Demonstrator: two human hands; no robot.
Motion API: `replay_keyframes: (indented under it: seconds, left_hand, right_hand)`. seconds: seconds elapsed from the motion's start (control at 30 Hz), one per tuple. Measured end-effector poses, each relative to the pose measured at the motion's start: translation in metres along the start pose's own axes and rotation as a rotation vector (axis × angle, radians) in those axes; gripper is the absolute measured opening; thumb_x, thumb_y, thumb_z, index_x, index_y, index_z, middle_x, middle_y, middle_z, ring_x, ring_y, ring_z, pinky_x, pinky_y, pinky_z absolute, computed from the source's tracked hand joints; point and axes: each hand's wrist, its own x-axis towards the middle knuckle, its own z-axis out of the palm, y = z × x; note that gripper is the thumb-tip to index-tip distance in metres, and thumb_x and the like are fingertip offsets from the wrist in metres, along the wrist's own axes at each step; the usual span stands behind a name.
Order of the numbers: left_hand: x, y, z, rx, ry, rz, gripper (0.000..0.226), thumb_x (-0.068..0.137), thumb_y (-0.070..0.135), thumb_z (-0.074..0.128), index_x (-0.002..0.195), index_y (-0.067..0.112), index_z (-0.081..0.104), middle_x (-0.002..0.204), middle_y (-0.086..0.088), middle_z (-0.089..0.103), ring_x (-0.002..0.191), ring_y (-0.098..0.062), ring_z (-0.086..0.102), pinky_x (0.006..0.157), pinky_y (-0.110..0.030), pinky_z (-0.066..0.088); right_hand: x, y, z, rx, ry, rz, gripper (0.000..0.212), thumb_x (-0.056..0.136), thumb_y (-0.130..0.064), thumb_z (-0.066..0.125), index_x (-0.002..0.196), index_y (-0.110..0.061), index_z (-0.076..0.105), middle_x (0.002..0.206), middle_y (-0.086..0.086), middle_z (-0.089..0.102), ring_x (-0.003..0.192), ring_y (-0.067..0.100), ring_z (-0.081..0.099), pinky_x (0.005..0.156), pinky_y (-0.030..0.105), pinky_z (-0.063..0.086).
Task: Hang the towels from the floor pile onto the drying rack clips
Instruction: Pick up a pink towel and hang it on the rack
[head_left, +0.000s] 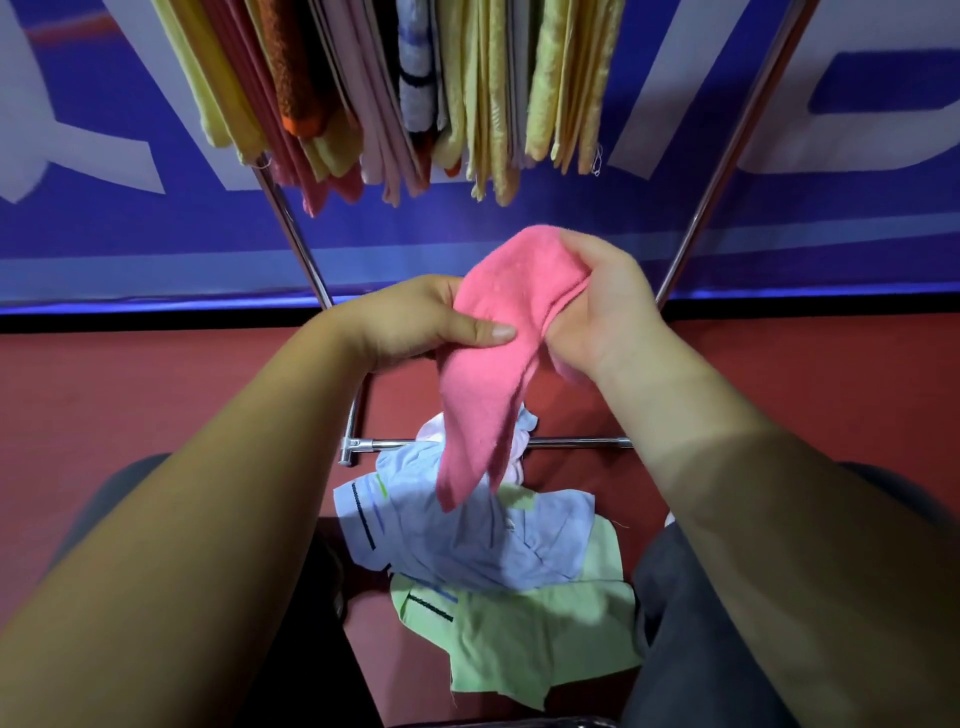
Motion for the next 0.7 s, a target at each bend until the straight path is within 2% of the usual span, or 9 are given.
replay_keyframes:
  seconds: [0.07, 0.13, 0.2, 0.37, 0.43, 0.53, 0.6, 0.67, 0.7]
  left_hand:
    - [-0.001, 0.005, -0.003, -0.095, 0.011, 0.056, 0.042, 0.087, 0.016, 0.079, 0.127, 0.004, 0.071, 0.124, -0.020, 0.075, 0.112, -0.032, 0.073, 0.102, -0.044, 0.057]
    - [-0.004, 0.009, -0.005, -0.148, 0.014, 0.085, 0.043, 0.090, 0.016, 0.075, 0.131, 0.003, 0.068, 0.123, -0.019, 0.074, 0.108, -0.031, 0.073, 0.099, -0.043, 0.058]
    - [-0.008, 0.011, -0.006, -0.157, -0.017, 0.068, 0.043, 0.092, 0.015, 0.074, 0.133, 0.003, 0.067, 0.125, -0.020, 0.073, 0.109, -0.031, 0.072, 0.100, -0.043, 0.058]
    - [-0.007, 0.002, -0.012, 0.043, -0.065, -0.129, 0.043, 0.085, 0.025, 0.082, 0.122, 0.005, 0.076, 0.120, -0.020, 0.076, 0.110, -0.036, 0.074, 0.105, -0.048, 0.056]
    - [-0.006, -0.004, -0.014, 0.164, -0.066, -0.198, 0.044, 0.084, 0.026, 0.085, 0.124, 0.008, 0.075, 0.118, -0.014, 0.078, 0.112, -0.033, 0.075, 0.108, -0.048, 0.055]
    - [-0.004, -0.014, -0.013, 0.265, -0.051, -0.239, 0.041, 0.084, 0.021, 0.087, 0.122, 0.011, 0.076, 0.116, -0.008, 0.080, 0.111, -0.028, 0.076, 0.109, -0.046, 0.055]
    - [-0.002, -0.017, -0.013, 0.211, -0.032, -0.190, 0.041, 0.085, 0.022, 0.086, 0.123, 0.010, 0.076, 0.119, -0.009, 0.079, 0.114, -0.027, 0.075, 0.109, -0.045, 0.054]
    - [-0.001, -0.016, -0.013, 0.096, 0.006, -0.111, 0.036, 0.088, 0.018, 0.081, 0.121, 0.006, 0.076, 0.118, -0.012, 0.078, 0.109, -0.025, 0.075, 0.104, -0.040, 0.056]
    - [-0.001, -0.015, -0.013, 0.039, 0.027, -0.080, 0.033, 0.089, 0.016, 0.079, 0.119, 0.003, 0.076, 0.116, -0.013, 0.079, 0.104, -0.024, 0.076, 0.099, -0.038, 0.059]
  right_hand:
    - [-0.003, 0.002, 0.001, -0.064, -0.036, 0.040, 0.037, 0.100, -0.023, 0.068, 0.130, -0.001, 0.071, 0.119, 0.021, 0.078, 0.112, 0.038, 0.075, 0.099, 0.051, 0.060]
    - [-0.005, 0.003, 0.002, -0.112, -0.052, 0.069, 0.027, 0.100, -0.024, 0.068, 0.116, -0.003, 0.073, 0.100, 0.018, 0.081, 0.090, 0.033, 0.080, 0.080, 0.044, 0.066]
    - [-0.004, 0.001, 0.001, -0.117, -0.031, 0.060, 0.019, 0.103, -0.014, 0.065, 0.112, 0.001, 0.070, 0.089, 0.019, 0.080, 0.081, 0.032, 0.080, 0.070, 0.042, 0.064]
    - [0.001, -0.003, 0.002, -0.053, 0.018, 0.030, 0.012, 0.104, -0.008, 0.064, 0.098, 0.002, 0.068, 0.094, 0.019, 0.075, 0.089, 0.031, 0.072, 0.097, 0.053, 0.053]
    - [0.004, -0.005, 0.001, 0.012, 0.042, -0.005, 0.011, 0.104, -0.005, 0.063, 0.108, 0.004, 0.069, 0.096, 0.021, 0.075, 0.088, 0.032, 0.073, 0.093, 0.052, 0.055]
    - [0.008, -0.007, -0.003, 0.073, 0.087, -0.037, 0.026, 0.106, -0.004, 0.061, 0.130, 0.003, 0.066, 0.089, 0.022, 0.078, 0.085, 0.033, 0.075, 0.077, 0.050, 0.059]
    - [0.010, -0.008, -0.004, 0.098, 0.076, -0.039, 0.024, 0.107, -0.007, 0.060, 0.129, 0.002, 0.066, 0.096, 0.022, 0.078, 0.085, 0.033, 0.075, 0.074, 0.050, 0.059]
    - [0.010, -0.010, -0.005, 0.102, 0.052, -0.023, 0.021, 0.108, -0.016, 0.061, 0.118, 0.002, 0.067, 0.107, 0.020, 0.076, 0.090, 0.033, 0.072, 0.084, 0.053, 0.056]
    - [0.009, -0.011, -0.004, 0.108, 0.043, -0.008, 0.021, 0.109, -0.019, 0.060, 0.111, 0.001, 0.067, 0.105, 0.019, 0.076, 0.091, 0.033, 0.071, 0.089, 0.056, 0.054]
